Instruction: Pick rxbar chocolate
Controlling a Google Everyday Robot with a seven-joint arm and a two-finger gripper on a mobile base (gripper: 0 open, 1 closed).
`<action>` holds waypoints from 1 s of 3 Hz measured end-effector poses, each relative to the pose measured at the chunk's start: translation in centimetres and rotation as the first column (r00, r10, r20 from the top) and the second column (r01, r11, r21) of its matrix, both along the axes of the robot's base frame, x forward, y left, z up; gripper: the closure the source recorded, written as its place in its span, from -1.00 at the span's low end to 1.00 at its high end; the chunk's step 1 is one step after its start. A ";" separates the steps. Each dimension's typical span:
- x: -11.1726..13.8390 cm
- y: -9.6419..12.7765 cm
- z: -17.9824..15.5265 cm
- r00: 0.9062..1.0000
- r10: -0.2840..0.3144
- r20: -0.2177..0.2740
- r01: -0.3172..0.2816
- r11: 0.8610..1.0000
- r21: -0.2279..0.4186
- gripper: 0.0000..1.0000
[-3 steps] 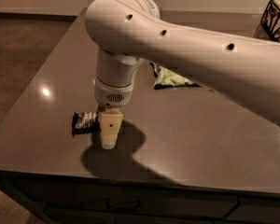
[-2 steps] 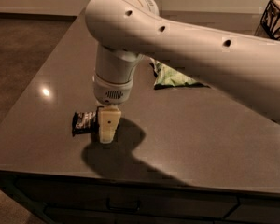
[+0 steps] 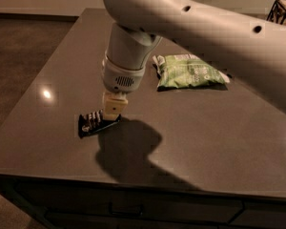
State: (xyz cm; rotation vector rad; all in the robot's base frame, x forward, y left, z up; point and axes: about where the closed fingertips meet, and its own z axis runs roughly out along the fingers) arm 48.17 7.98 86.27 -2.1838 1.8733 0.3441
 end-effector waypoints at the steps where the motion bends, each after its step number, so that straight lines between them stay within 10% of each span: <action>1: 1.0 -0.9 2.8 1.000 -0.020 -0.011 0.020 0.999 0.049 1.00; 3: 1.8 -2.1 7.5 1.000 -0.008 -0.003 0.008 0.992 0.127 1.00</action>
Offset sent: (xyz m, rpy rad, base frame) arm 0.0241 -0.0261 0.0856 0.1339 0.0132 -0.0118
